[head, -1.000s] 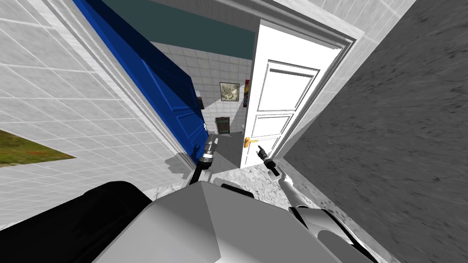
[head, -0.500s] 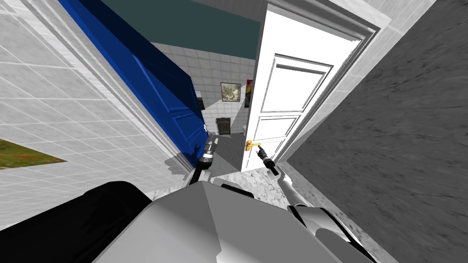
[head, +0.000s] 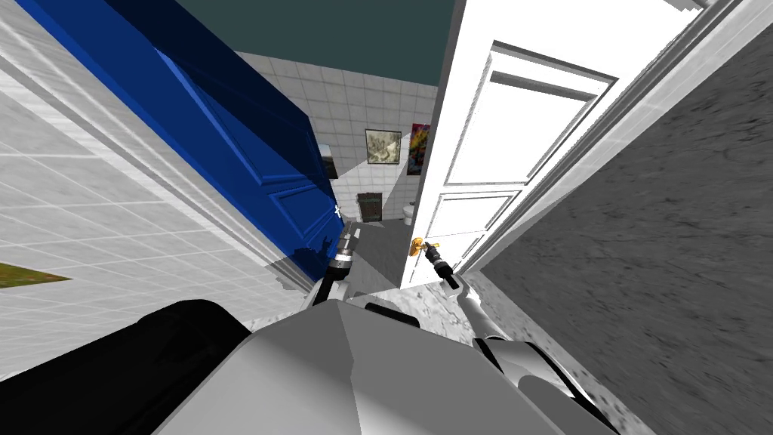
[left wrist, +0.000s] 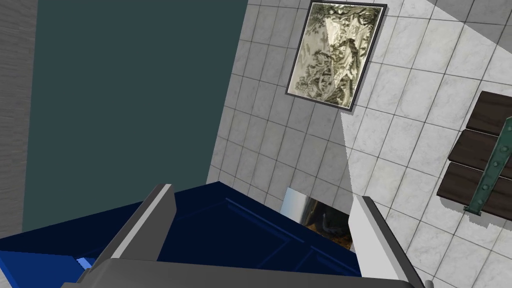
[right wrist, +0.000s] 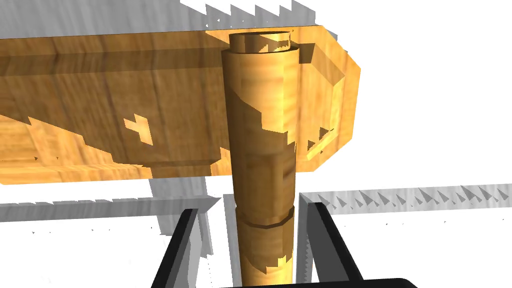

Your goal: Push the door open

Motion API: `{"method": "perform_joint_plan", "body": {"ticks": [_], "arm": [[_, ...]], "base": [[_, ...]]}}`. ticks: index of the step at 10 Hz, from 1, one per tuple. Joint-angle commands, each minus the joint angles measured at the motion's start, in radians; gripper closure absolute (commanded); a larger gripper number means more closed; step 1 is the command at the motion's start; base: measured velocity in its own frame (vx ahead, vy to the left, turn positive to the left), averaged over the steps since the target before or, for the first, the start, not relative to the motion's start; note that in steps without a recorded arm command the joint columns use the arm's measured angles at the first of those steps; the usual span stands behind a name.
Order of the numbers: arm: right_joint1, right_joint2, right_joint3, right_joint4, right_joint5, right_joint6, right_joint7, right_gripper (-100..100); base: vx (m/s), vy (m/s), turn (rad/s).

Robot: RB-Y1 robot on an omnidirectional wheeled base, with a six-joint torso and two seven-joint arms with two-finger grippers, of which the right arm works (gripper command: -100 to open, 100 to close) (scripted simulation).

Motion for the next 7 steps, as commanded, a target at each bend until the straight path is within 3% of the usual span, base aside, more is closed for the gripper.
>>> {"method": "perform_joint_plan", "body": {"ticks": [1,5,7], "arm": [[0.001,0.000,0.000,0.000,0.000,0.000,-0.001,100],[0.001,0.000,0.000,0.000,0.000,0.000,-0.001,100],[-0.007,0.001,-0.016,0.001,-0.009,0.007,0.014,100]], "base": [[-0.030,-0.010,0.011],[-0.005,-0.004,0.007],[0.140,0.068,-0.025]]}}
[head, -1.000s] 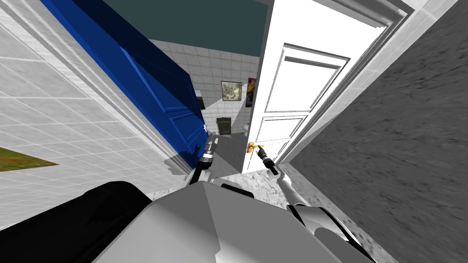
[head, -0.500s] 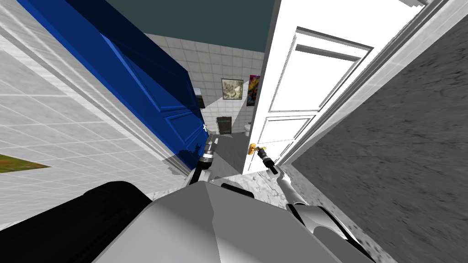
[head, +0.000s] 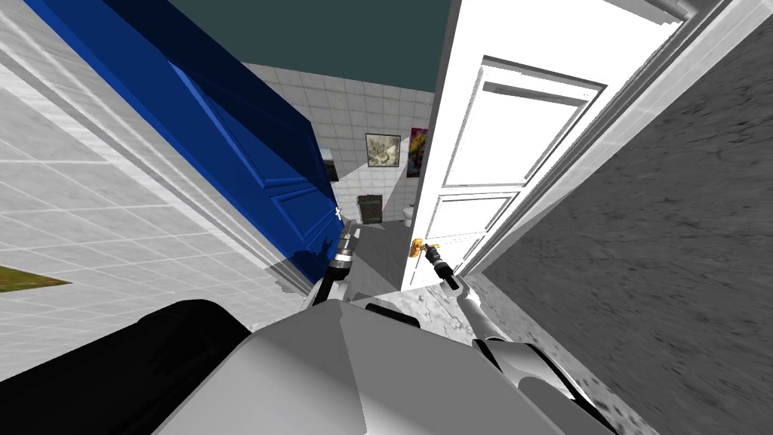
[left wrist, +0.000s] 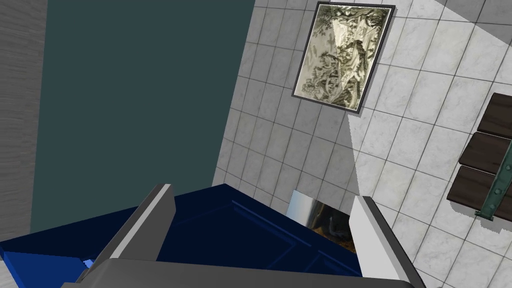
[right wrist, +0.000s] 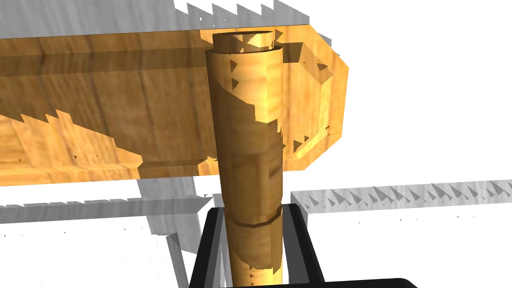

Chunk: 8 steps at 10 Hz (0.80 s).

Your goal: Push the door open

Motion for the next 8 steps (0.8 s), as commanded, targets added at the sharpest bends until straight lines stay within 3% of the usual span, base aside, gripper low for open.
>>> {"method": "perform_joint_plan", "body": {"ticks": [1,3,8], "arm": [[-0.014,-0.003,-0.020,0.006,-0.011,-0.001,0.014,100],[-0.015,-0.001,-0.030,0.008,-0.018,0.003,0.024,100],[-0.018,0.006,-0.093,0.026,-0.057,0.028,0.088,100]], "base": [[0.146,0.088,-0.024],[0.142,0.109,-0.018],[0.167,0.111,-0.037]]}}
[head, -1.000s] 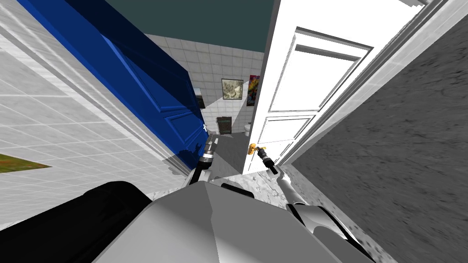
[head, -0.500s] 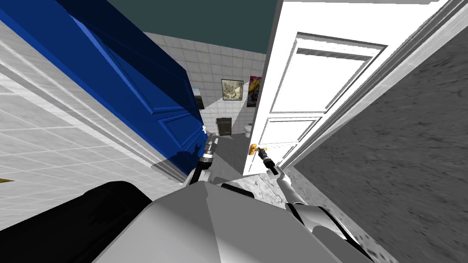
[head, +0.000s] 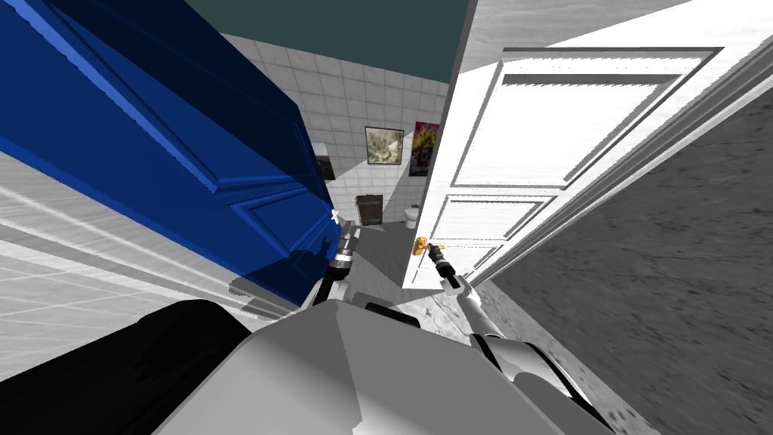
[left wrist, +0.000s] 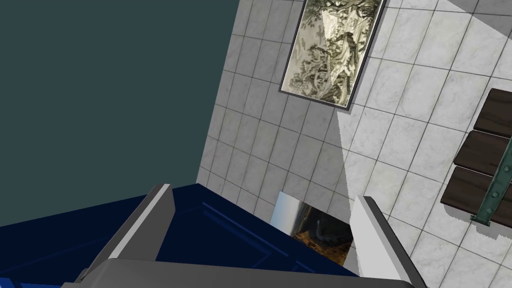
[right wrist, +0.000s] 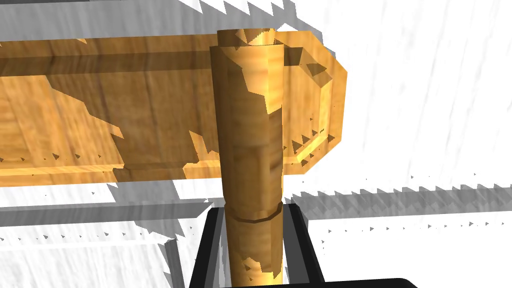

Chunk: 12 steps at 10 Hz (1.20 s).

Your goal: Push the door open

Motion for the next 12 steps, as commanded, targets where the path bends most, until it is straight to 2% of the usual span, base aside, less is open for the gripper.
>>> {"method": "perform_joint_plan", "body": {"ticks": [1,2,5,6,7,12], "arm": [[-0.003,-0.010,-0.033,-0.003,-0.018,0.011,0.023,100],[-0.003,-0.010,-0.033,-0.003,-0.018,0.011,0.023,100],[-0.006,-0.004,-0.083,0.011,-0.050,0.031,0.075,100],[-0.006,-0.004,-0.083,0.011,-0.050,0.031,0.075,100],[-0.007,-0.001,-0.109,0.018,-0.066,0.041,0.101,100],[-0.010,0.007,-0.169,0.034,-0.104,0.066,0.163,100]], "base": [[0.160,0.132,-0.019],[0.121,0.102,-0.036],[0.154,0.106,-0.058],[0.120,0.121,-0.044],[0.135,0.129,-0.066],[0.159,0.126,-0.049]]}}
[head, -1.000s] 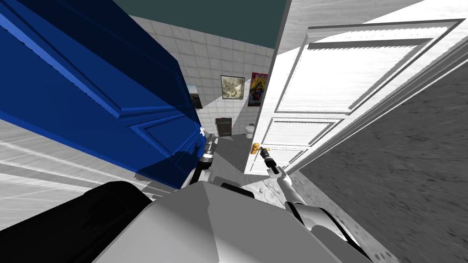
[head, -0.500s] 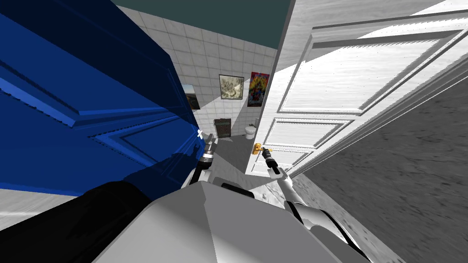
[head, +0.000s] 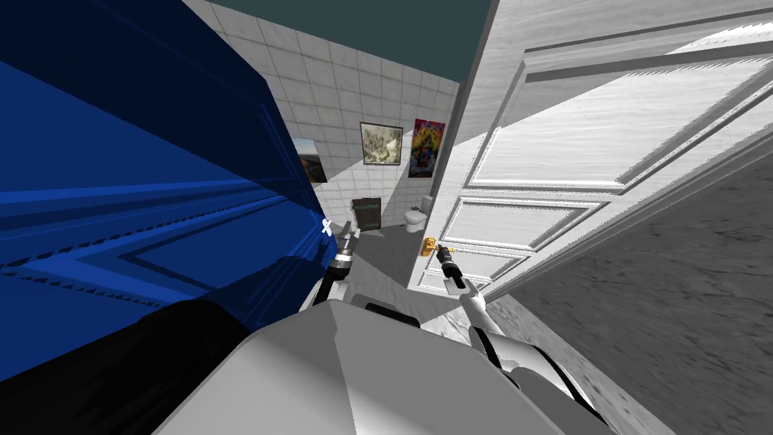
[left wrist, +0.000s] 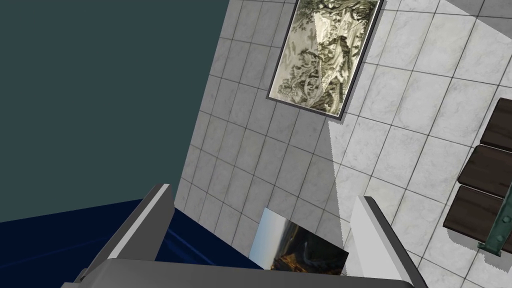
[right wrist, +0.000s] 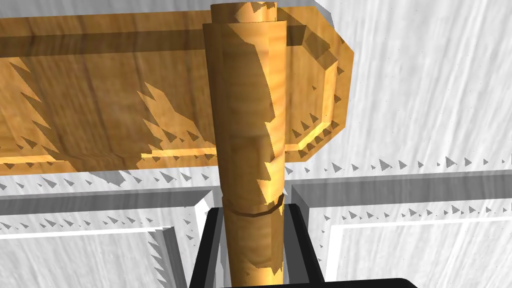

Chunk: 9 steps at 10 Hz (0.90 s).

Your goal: Push the door open

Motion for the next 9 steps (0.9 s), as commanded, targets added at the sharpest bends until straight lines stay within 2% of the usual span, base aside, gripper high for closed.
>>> {"method": "perform_joint_plan", "body": {"ticks": [1,2,3,6,8,9], "arm": [[0.011,-0.008,-0.013,-0.032,-0.007,0.016,0.007,100],[0.011,-0.008,-0.013,-0.032,-0.007,0.016,0.007,100],[0.009,-0.005,-0.036,-0.026,-0.022,0.026,0.030,100],[0.008,-0.003,-0.057,-0.020,-0.034,0.034,0.051,100],[0.017,0.000,-0.057,-0.019,-0.034,0.036,0.053,100],[0.017,-0.006,-0.072,-0.017,-0.040,0.036,0.060,100]], "base": [[0.128,0.089,-0.032],[0.045,0.017,0.008],[0.125,0.096,-0.037],[0.154,0.117,-0.052],[0.106,0.058,-0.026],[0.121,0.048,-0.038]]}}
